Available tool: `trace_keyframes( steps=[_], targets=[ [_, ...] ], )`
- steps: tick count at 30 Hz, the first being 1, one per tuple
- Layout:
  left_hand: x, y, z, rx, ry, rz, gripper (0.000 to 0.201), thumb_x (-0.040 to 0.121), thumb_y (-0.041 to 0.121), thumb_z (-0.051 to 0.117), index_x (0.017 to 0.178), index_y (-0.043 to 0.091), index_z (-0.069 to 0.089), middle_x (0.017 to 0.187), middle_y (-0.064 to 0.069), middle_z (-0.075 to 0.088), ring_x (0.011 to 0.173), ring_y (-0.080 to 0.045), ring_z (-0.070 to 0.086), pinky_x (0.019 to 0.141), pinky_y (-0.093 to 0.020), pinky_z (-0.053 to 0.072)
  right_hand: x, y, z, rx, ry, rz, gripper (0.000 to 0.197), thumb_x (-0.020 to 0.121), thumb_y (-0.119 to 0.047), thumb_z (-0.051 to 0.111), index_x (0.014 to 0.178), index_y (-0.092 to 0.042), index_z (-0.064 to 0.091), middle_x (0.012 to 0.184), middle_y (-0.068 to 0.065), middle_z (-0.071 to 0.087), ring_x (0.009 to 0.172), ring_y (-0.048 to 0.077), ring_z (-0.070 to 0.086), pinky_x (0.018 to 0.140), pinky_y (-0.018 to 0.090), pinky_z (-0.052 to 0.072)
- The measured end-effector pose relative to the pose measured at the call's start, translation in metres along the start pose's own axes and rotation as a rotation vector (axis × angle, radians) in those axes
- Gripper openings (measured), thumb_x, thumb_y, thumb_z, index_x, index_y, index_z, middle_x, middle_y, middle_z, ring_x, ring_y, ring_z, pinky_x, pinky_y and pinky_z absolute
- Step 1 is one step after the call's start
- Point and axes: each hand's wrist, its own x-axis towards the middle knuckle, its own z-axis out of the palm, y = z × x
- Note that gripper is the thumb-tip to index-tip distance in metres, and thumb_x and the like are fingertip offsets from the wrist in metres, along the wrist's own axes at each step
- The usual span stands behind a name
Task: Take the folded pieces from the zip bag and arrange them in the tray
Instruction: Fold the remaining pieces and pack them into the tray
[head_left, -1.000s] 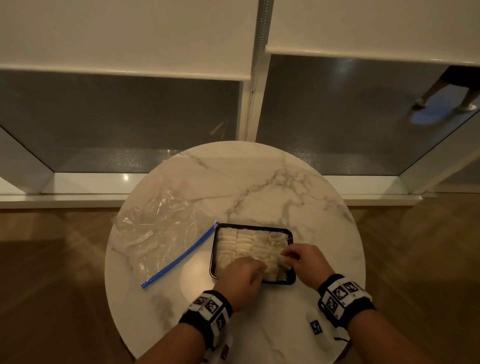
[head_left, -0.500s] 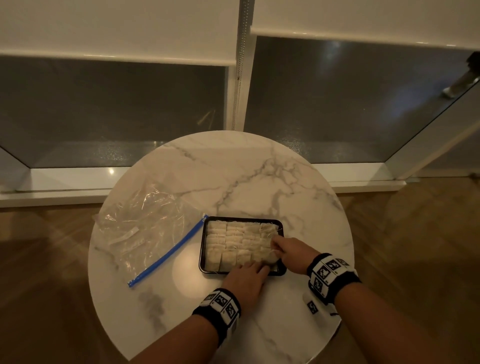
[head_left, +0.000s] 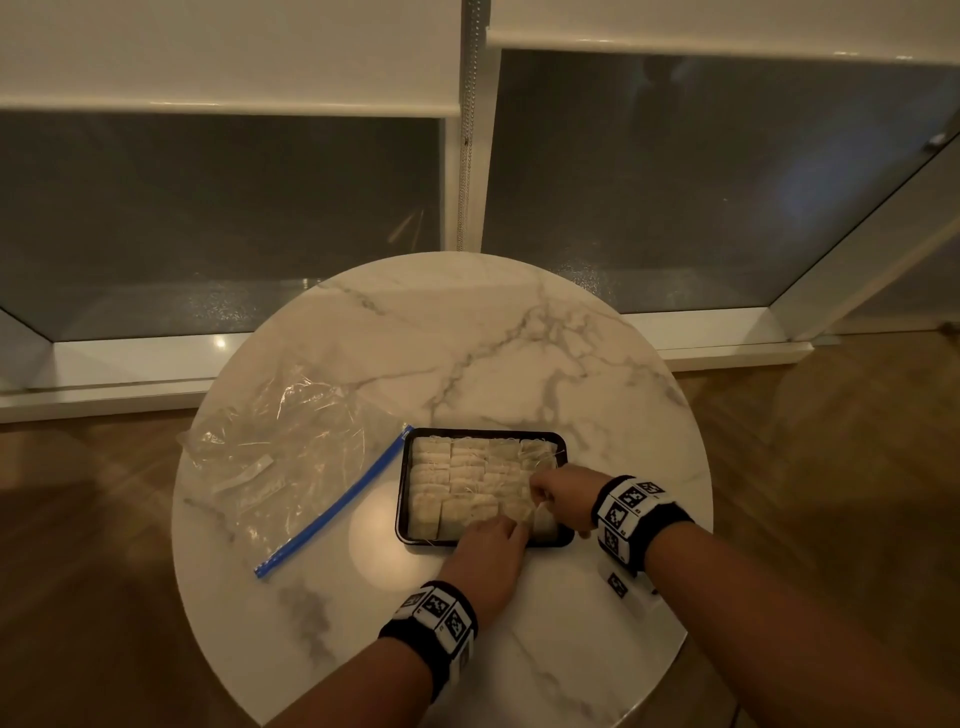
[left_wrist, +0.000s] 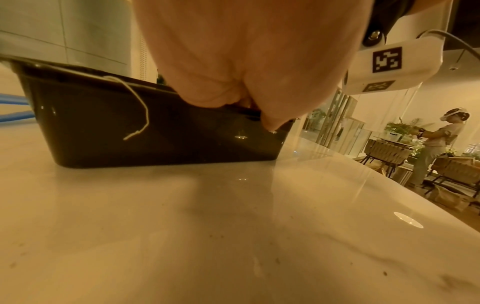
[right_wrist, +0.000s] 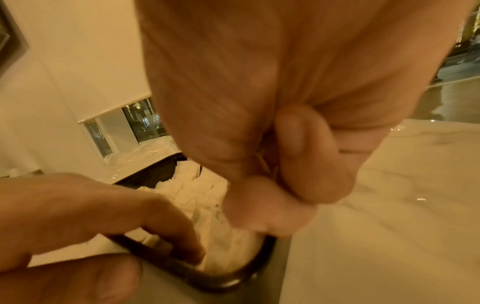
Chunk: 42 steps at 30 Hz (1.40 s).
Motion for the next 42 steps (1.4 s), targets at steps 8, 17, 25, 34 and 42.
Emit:
trace_keyframes(
  steps=[8, 17, 25, 34, 42],
  targets=[
    [-0.002, -0.004, -0.002, -0.108, 0.016, 0.042, 0.034, 0.106, 0.034, 0.032, 0.125, 0.015, 0.053, 0.12, -0.008, 0.059, 0.107, -0.027, 0.055, 0.099, -0.041, 0.043, 0.003, 0.001, 0.015, -0.013, 0.235, 0.016, 0.02, 0.092, -0.012, 0.052, 0.108, -0.019, 0.061, 0.099, 0.003, 0.059, 0.074, 0.017, 0.054, 0.061, 0.021, 0.039],
    [-0.014, 0.002, -0.017, -0.188, 0.049, 0.007, 0.036, 0.104, 0.023, 0.039, 0.137, 0.011, 0.049, 0.132, -0.01, 0.055, 0.12, -0.025, 0.05, 0.104, -0.031, 0.036, -0.007, 0.0, 0.035, 0.128, 0.507, 0.055, 0.02, 0.089, -0.022, 0.05, 0.106, -0.024, 0.061, 0.107, -0.001, 0.063, 0.095, 0.022, 0.061, 0.079, 0.034, 0.051],
    [-0.046, -0.03, -0.036, 0.033, 0.117, -0.124, 0.033, 0.105, 0.041, 0.035, 0.126, 0.027, 0.056, 0.128, 0.005, 0.058, 0.123, -0.017, 0.05, 0.117, -0.037, 0.027, -0.024, -0.01, 0.074, -0.003, 0.512, 0.002, 0.026, 0.09, -0.051, 0.046, 0.094, -0.03, 0.061, 0.098, -0.009, 0.064, 0.101, 0.018, 0.051, 0.085, 0.04, 0.041],
    [-0.058, -0.052, -0.034, 0.124, -0.041, -0.198, 0.085, 0.081, 0.055, -0.015, 0.118, 0.03, 0.058, 0.115, 0.004, 0.059, 0.119, -0.016, 0.051, 0.123, -0.047, 0.001, -0.021, -0.011, 0.103, 0.098, 0.388, -0.068, 0.026, 0.096, -0.035, 0.045, 0.109, -0.02, 0.062, 0.115, 0.001, 0.062, 0.109, 0.023, 0.055, 0.088, 0.037, 0.049],
    [-0.055, -0.047, -0.031, 0.038, -0.053, -0.292, 0.047, 0.104, 0.053, 0.015, 0.116, 0.035, 0.058, 0.115, 0.008, 0.056, 0.12, -0.015, 0.048, 0.121, -0.052, 0.001, -0.021, -0.017, 0.106, 0.015, 0.453, 0.001, 0.023, 0.094, -0.03, 0.044, 0.107, -0.021, 0.06, 0.116, 0.001, 0.059, 0.111, 0.023, 0.053, 0.088, 0.039, 0.045]
  ],
)
